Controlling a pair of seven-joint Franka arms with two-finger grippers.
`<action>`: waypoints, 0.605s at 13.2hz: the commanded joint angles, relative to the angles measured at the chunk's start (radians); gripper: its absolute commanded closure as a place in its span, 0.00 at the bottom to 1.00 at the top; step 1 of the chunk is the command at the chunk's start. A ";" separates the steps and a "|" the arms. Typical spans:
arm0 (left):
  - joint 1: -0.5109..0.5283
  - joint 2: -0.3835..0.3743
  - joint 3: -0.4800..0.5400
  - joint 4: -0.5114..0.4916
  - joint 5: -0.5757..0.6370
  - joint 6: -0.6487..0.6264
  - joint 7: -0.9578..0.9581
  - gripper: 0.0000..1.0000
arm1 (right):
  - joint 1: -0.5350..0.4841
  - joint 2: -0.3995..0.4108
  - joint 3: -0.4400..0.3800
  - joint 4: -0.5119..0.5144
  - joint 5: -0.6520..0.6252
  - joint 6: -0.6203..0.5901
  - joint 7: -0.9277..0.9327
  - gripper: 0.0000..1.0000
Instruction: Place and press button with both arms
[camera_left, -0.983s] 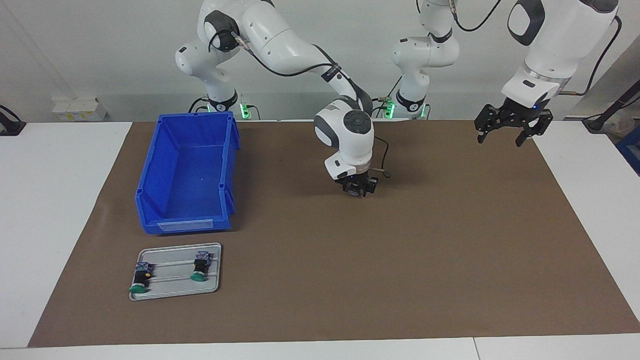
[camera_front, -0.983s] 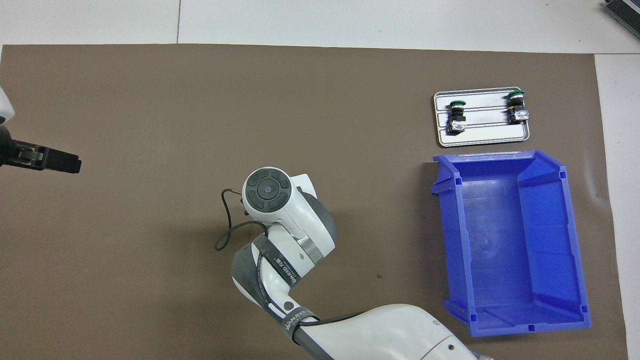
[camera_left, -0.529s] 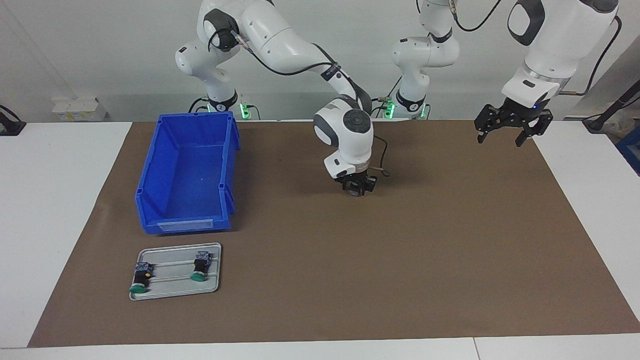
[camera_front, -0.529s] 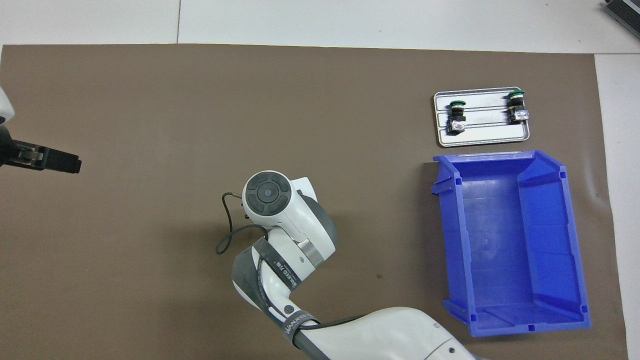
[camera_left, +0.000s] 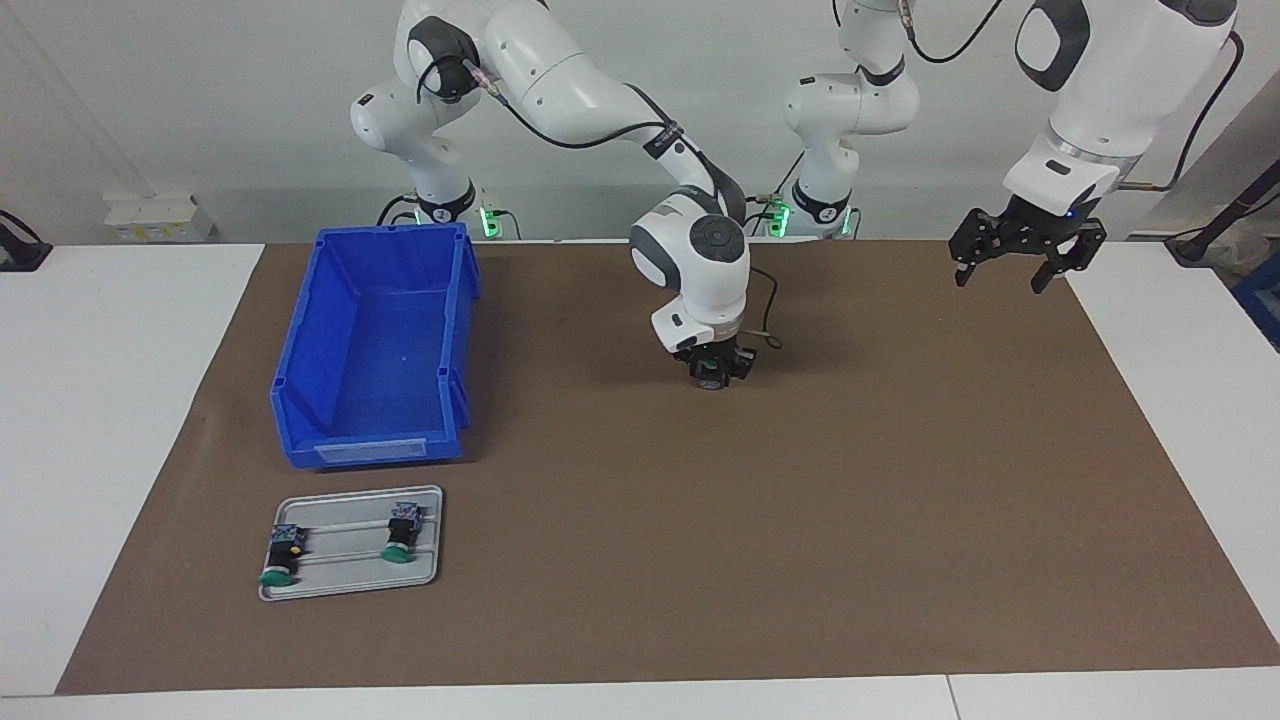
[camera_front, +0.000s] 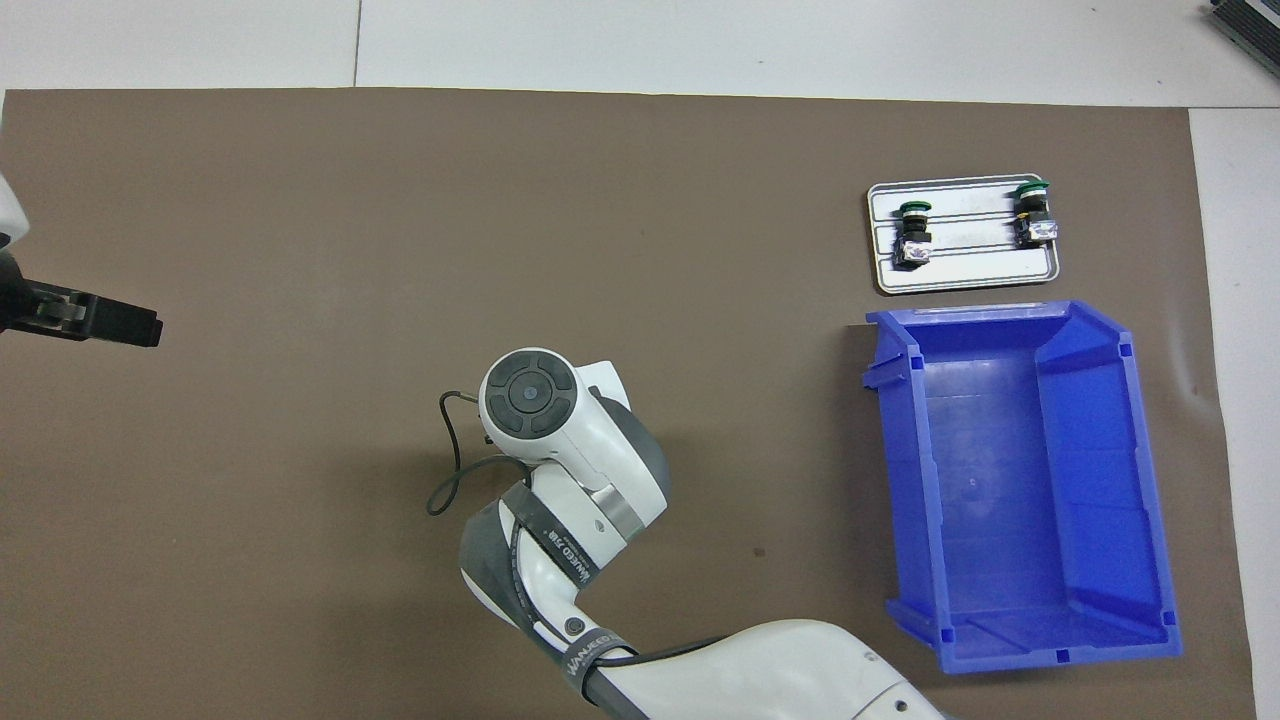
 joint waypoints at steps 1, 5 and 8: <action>0.012 -0.031 -0.010 -0.038 0.012 0.014 -0.005 0.00 | -0.007 -0.027 0.014 -0.052 0.022 0.022 0.007 0.44; 0.012 -0.032 -0.010 -0.038 0.012 0.014 -0.005 0.00 | -0.008 -0.028 0.014 -0.053 0.022 0.024 0.011 0.60; 0.012 -0.032 -0.010 -0.038 0.012 0.014 -0.005 0.00 | -0.010 -0.027 0.014 -0.052 0.052 0.027 0.013 0.77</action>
